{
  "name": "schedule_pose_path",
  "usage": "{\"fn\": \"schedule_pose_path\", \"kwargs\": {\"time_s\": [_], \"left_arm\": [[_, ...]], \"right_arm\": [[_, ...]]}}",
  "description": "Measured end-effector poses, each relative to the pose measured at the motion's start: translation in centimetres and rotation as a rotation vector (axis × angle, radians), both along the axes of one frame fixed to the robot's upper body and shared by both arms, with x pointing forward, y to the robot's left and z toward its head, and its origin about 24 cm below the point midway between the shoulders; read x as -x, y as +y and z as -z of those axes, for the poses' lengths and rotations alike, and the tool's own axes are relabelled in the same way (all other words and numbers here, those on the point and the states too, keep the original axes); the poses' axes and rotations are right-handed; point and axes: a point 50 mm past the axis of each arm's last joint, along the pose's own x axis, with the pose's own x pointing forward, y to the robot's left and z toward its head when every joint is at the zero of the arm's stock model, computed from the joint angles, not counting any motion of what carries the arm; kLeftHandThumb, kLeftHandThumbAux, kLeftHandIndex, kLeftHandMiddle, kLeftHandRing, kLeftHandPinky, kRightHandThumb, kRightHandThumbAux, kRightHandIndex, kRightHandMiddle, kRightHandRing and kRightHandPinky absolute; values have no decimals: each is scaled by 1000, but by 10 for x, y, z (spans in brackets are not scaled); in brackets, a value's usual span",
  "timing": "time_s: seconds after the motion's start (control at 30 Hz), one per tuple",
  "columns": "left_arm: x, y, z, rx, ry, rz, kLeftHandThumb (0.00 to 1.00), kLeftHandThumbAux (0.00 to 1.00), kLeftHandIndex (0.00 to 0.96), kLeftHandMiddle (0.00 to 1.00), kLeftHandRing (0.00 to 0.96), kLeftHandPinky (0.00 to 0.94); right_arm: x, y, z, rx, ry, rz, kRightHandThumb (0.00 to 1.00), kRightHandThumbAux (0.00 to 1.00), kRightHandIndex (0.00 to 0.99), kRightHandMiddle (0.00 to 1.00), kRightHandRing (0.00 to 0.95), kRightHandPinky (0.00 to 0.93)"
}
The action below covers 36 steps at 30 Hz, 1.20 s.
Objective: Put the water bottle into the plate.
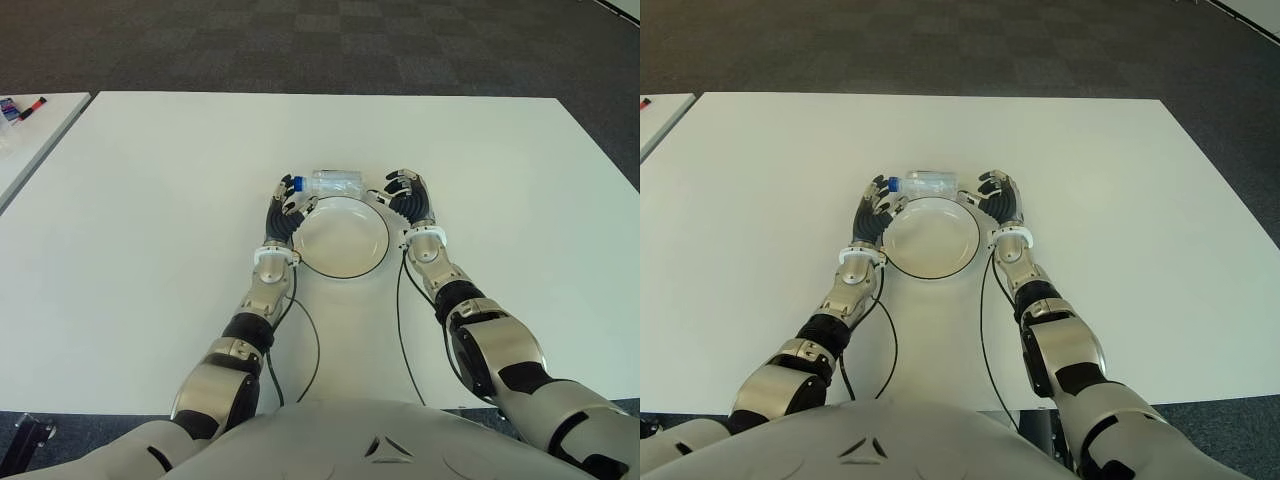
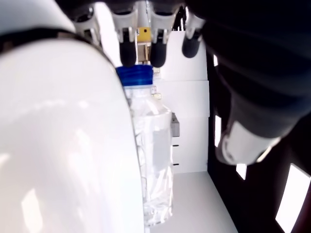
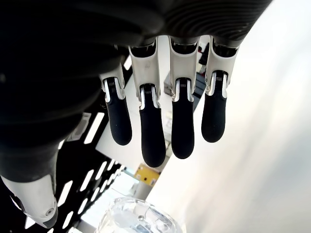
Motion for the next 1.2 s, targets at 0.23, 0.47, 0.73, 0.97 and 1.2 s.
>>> {"fn": "schedule_pose_path", "kwargs": {"time_s": [0.23,0.47,0.73,0.97,1.2], "left_arm": [[0,3,1,22,5,-8,273,766,81,161,164,207],[0,7,2,63,4,-16,299,796,104,203,212,269],[-1,9,1,101,-15,-12,314,811,130,260,277,327],[-3,9,-2,123,-33,-10,341,823,149,304,319,353],[-4,7,-3,142,-44,-1,385,833,158,319,339,366]], "right_arm": [[3,1,0,-37,-7,-7,944,671,366,523,448,414],[6,2,-1,-97,-26,-17,944,671,369,510,454,410],[6,0,-5,-135,-52,-2,944,671,369,506,460,411],[9,0,-4,-152,-60,4,944,670,369,503,467,412],[9,1,-6,-159,-67,2,944,670,369,502,467,413]]}}
